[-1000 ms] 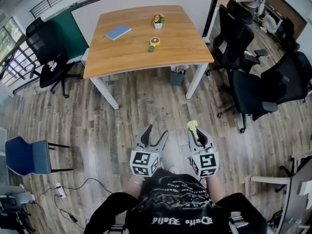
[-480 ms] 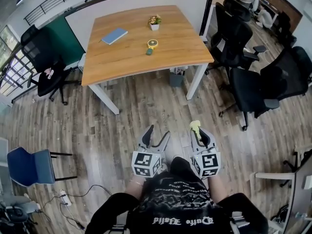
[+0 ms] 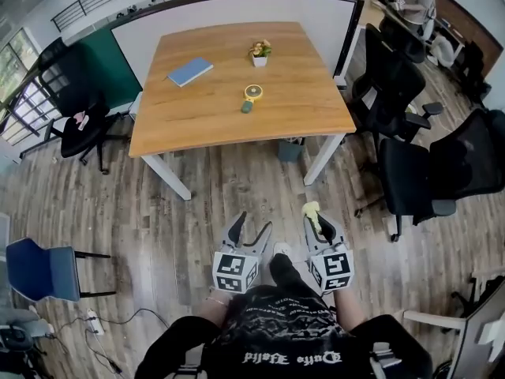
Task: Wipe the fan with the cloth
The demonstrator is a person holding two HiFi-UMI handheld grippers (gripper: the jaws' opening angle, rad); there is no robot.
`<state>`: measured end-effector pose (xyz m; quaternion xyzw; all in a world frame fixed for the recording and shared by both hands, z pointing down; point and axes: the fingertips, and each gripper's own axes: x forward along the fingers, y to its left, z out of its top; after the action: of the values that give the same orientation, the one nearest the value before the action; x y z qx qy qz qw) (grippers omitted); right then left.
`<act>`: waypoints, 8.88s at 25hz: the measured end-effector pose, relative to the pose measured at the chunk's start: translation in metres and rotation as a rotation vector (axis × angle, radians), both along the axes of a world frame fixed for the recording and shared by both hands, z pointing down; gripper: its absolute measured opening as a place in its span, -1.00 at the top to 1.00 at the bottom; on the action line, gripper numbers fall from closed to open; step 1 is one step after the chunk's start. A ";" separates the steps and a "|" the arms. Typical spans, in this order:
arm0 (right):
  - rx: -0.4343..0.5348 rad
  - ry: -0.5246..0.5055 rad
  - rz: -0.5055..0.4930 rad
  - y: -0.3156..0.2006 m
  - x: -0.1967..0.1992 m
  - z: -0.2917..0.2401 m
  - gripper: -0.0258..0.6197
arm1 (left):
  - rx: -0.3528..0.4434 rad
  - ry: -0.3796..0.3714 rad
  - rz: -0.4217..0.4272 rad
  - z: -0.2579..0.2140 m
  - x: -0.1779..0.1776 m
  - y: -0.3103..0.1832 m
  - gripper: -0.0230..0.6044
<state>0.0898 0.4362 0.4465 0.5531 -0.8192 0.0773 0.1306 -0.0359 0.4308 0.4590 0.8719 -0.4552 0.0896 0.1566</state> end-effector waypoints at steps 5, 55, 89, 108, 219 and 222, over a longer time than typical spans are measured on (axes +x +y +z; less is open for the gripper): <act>0.013 0.024 -0.045 -0.073 0.024 -0.005 0.68 | 0.015 0.001 -0.048 -0.008 0.022 -0.066 0.00; -0.095 -0.004 0.058 -0.463 -0.038 0.034 0.66 | -0.096 -0.180 0.004 0.062 -0.045 -0.489 0.00; -0.198 -0.041 -0.062 -0.536 0.001 0.063 0.65 | -0.362 -0.406 -0.041 0.167 -0.009 -0.551 -0.02; -0.396 -0.279 -0.521 -0.553 -0.097 0.071 0.65 | -0.307 -0.365 0.183 0.161 0.005 -0.540 0.31; -0.658 0.191 -0.762 -0.592 -0.130 0.102 0.72 | -0.294 -0.579 0.396 0.166 0.012 -0.539 0.32; -0.812 0.223 -0.759 -0.597 -0.137 0.126 0.72 | -0.295 -0.593 0.410 0.169 0.014 -0.540 0.32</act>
<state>-0.0473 -0.1606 0.5728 0.1298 -0.8465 0.2749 0.4371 -0.0221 -0.1088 0.6276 0.8492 -0.2790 0.4319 0.1205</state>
